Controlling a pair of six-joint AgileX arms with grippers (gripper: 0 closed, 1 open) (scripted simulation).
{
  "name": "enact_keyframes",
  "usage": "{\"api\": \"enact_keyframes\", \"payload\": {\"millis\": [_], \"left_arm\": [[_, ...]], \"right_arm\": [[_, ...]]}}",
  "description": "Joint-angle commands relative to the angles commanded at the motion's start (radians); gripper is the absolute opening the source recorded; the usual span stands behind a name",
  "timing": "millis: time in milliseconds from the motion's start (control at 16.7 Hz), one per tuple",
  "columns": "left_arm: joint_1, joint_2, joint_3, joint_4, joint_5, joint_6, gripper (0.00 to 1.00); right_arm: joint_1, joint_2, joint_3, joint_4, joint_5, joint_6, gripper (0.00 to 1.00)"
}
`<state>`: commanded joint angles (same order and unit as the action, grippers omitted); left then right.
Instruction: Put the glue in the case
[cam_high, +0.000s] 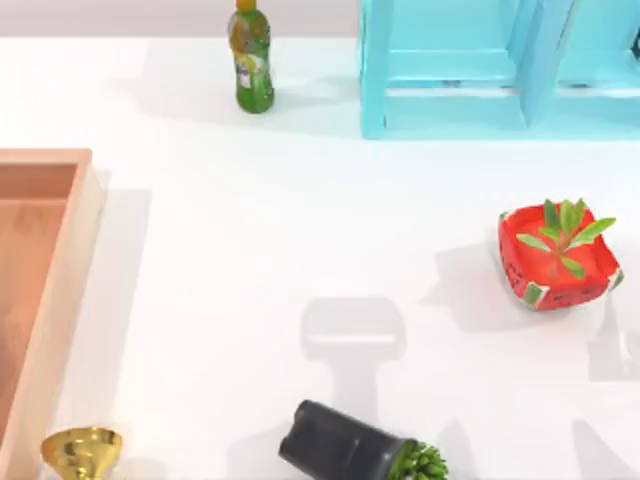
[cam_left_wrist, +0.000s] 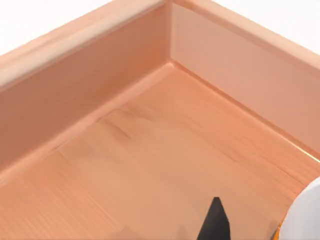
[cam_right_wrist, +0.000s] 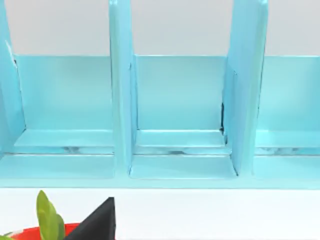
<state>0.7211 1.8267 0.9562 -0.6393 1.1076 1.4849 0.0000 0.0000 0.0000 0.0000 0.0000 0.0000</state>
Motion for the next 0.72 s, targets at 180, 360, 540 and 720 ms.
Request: {"api": "enact_keyframes", "payload": {"millis": [180, 360, 540, 720], "left_arm": [[-0.004, 0.000, -0.005, 0.007, 0.001, -0.007, 0.00], [-0.004, 0.000, -0.005, 0.007, 0.001, -0.007, 0.15], [-0.004, 0.000, -0.005, 0.007, 0.001, -0.007, 0.38], [-0.004, 0.000, -0.005, 0.007, 0.001, -0.007, 0.60]], "right_arm": [[0.000, 0.000, 0.000, 0.000, 0.000, 0.000, 1.00], [0.000, 0.000, 0.000, 0.000, 0.000, 0.000, 1.00], [0.000, 0.000, 0.000, 0.000, 0.000, 0.000, 1.00], [0.000, 0.000, 0.000, 0.000, 0.000, 0.000, 1.00]]}}
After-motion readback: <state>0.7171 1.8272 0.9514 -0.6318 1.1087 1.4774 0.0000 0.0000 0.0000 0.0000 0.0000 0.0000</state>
